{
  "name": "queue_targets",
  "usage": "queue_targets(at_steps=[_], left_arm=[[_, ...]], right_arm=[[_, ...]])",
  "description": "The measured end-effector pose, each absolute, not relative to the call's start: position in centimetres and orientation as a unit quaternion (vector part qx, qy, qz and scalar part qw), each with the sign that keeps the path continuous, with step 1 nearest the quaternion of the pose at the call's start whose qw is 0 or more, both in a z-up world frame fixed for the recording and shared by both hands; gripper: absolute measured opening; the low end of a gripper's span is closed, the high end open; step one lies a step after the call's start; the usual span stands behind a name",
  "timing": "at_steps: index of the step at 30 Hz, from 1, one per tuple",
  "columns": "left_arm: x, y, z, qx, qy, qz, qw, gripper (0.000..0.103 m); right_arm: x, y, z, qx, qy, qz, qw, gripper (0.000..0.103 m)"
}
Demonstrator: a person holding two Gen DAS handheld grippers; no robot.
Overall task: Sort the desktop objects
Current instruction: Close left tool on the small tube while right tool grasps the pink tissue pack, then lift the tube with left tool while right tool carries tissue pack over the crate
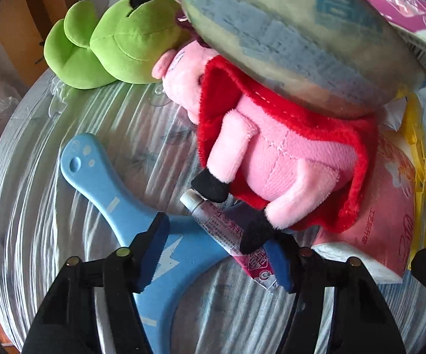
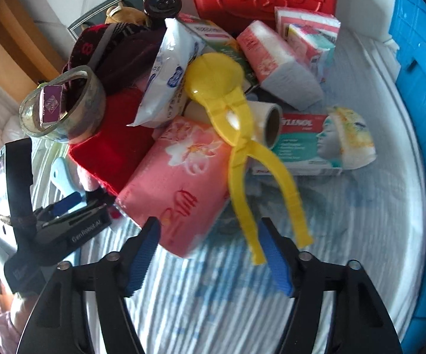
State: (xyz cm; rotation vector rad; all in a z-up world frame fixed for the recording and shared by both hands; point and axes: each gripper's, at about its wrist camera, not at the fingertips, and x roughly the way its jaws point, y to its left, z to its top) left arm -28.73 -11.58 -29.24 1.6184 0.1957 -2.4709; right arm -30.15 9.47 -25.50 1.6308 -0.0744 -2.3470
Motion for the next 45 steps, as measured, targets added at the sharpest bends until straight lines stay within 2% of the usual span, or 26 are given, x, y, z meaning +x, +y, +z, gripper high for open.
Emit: queue_targets(at_steps=[1,2,6,10,12,17,20,23,29,33,36,41,45], left_arm=[[-28.5,-12.0,-29.1,0.544,0.064,-0.832,0.085,0.05],[-28.2,-12.5,-29.0,0.545,0.064,-0.832,0.083,0.045],[-27.1,-14.3,-28.7,0.545,0.059,-0.833,0.079,0.044],[-26.7,-15.0,-28.3,0.544,0.049,-0.835,0.067,0.043],[-26.6,-15.2,-28.2,0.544,0.055,-0.835,0.057,0.037],[-27.3,-14.9,-27.8,0.54,0.047,-0.839,0.051,0.037],[-27.8,-14.5,-27.3,0.54,0.049,-0.84,0.039,0.022],[-28.1,-13.9,-27.0,0.538,0.039,-0.842,0.033,0.017],[-27.5,-14.8,-26.3,0.534,0.047,-0.844,0.023,0.017],[-26.4,-15.9,-25.8,0.535,0.064,-0.842,0.013,0.016],[-25.5,-16.1,-25.2,0.535,0.069,-0.842,0.004,0.016],[-24.4,-14.3,-24.1,0.532,0.063,-0.844,-0.022,0.016],[-22.8,-11.5,-23.6,0.53,0.045,-0.846,-0.032,0.016]], right_arm=[[-30.2,8.9,-25.7,0.566,-0.03,-0.812,0.142,0.093],[-30.3,8.3,-25.8,0.565,-0.031,-0.812,0.143,0.096],[-31.1,6.1,-26.9,0.574,-0.042,-0.805,0.143,0.103],[-31.8,4.5,-29.1,0.593,-0.032,-0.794,0.129,0.103],[-31.6,5.0,-29.6,0.592,-0.027,-0.796,0.12,0.102],[-31.2,8.2,-29.9,0.601,-0.017,-0.795,0.078,0.102],[-31.5,7.7,-29.4,0.594,-0.029,-0.798,0.094,0.102],[-32.1,6.2,-28.7,0.582,-0.033,-0.806,0.104,0.103],[-33.7,5.0,-29.3,0.574,-0.039,-0.814,0.079,0.103],[-32.1,5.8,-29.1,0.575,-0.019,-0.814,0.077,0.097],[-29.9,7.1,-29.0,0.589,-0.005,-0.804,0.083,0.096],[-26.3,9.8,-28.9,0.616,0.0,-0.784,0.077,0.097],[-26.1,10.4,-29.0,0.613,-0.01,-0.787,0.07,0.103]])
